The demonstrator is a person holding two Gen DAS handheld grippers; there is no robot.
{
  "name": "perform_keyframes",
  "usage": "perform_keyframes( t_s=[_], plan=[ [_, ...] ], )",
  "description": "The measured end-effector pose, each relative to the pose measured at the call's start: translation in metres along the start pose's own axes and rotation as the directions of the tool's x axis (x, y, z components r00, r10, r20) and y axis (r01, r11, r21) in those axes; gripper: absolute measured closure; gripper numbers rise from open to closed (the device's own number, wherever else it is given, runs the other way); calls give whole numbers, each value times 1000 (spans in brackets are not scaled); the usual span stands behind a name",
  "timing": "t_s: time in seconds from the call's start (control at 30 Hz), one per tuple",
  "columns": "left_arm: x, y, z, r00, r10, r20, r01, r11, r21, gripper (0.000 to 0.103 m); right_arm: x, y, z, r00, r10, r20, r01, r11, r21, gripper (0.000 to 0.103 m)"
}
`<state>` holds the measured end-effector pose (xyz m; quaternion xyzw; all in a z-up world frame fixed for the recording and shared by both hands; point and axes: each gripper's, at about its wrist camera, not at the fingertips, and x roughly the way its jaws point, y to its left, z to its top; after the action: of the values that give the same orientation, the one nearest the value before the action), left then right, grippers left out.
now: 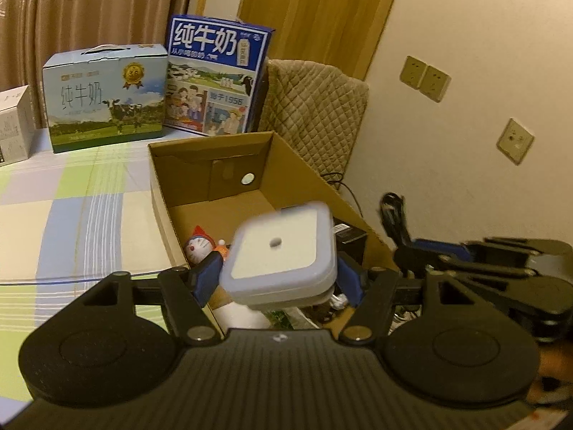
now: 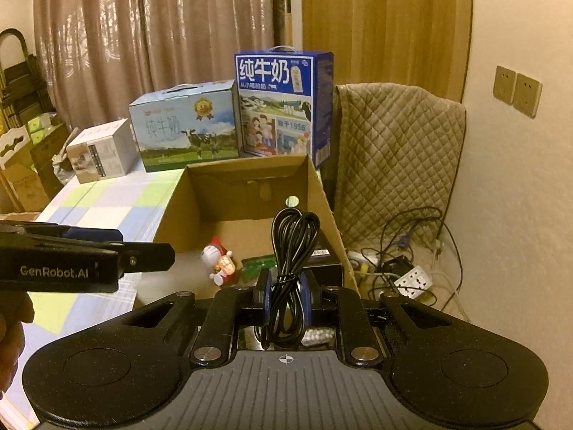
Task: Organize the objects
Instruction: 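Open both grippers to drop the cable and night-light into the cardboard box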
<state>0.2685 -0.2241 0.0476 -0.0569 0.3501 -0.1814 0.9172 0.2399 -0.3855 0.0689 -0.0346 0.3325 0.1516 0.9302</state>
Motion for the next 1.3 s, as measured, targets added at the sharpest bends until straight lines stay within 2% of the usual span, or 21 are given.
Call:
perform_keyframes(
  t_s=[0.5, 0.73, 0.97, 1.03, 1.07, 1.1, 1.3],
  plan=[
    [-14, 24, -16, 998, 63, -23, -63, 998, -22, 32, -2, 15, 6, 999, 34, 15, -33, 999, -12, 90],
    [-18, 27, -19, 998, 66, -23, -67, 997, -26, 28, 0, 19, 12, 999, 42, 22, -41, 999, -17, 90],
    [-18, 27, -19, 998, 67, -21, -67, 997, -29, 26, 11, 21, 20, 993, 107, 49, -106, 994, -10, 89],
    [-16, 29, -18, 998, 66, -20, -67, 997, -32, 24, 15, 17, 22, 990, 128, 55, -128, 992, 12, 73],
    [-15, 30, -18, 997, 70, -22, -71, 997, -33, 21, 16, 14, 23, 990, 128, 58, -130, 991, 32, 54],
    [-15, 30, -18, 997, 75, -22, -76, 997, -33, 20, 16, 11, 24, 990, 126, 67, -130, 990, 57, 43],
    [-20, 36, -19, 996, 93, -14, -94, 995, -37, 15, -4, 7, 21, 990, 104, 92, -110, 991, 71, 42]
  ],
)
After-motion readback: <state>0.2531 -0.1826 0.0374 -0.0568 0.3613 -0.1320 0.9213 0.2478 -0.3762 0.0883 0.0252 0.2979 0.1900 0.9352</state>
